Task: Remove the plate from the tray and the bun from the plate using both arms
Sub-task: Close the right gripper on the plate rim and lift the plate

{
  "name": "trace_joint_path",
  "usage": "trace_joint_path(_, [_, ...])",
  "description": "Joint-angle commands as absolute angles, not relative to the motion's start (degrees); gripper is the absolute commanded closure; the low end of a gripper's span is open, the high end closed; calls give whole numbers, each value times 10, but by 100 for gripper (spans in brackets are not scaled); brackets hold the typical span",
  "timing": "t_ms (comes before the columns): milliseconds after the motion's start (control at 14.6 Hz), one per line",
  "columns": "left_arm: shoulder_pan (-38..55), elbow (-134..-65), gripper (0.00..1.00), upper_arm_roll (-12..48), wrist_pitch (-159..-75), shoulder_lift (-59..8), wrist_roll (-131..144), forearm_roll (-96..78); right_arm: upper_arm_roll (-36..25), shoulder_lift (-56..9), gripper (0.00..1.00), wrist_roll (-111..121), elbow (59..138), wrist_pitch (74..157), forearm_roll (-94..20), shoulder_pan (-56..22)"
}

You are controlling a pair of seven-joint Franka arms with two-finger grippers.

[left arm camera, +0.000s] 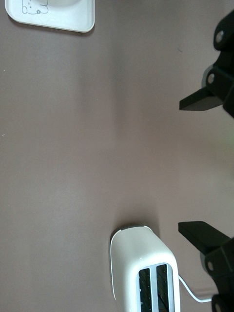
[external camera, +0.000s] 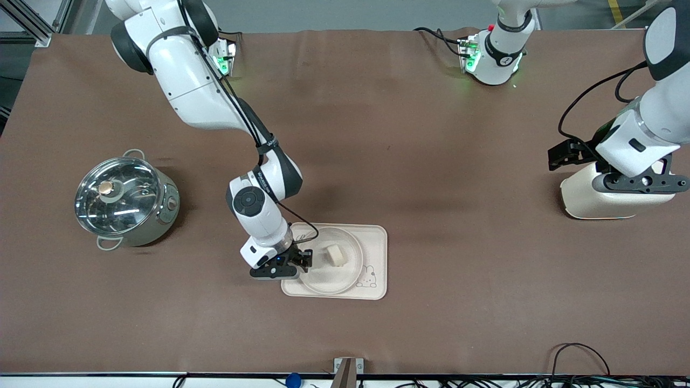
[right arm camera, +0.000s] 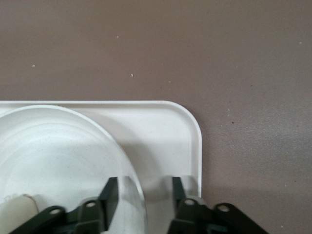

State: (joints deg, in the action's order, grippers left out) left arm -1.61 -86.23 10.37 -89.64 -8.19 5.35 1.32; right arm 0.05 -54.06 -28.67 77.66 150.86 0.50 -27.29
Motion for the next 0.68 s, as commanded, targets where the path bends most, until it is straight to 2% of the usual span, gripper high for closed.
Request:
trace_joint_path(0, [-16,-854,0,105,-897,-86,52,12,-4,-539,97,-301,781,1513,27,-276])
trace_joint_path(274, [-16,-856,0,105,-897,-86,52,12,-4,-537,100,-301,785,1531,29,-272])
trace_joint_path(616, [-14,-860,0,105,-897,-87,52,12,0,-505,100,-361,861,1610,22,-269])
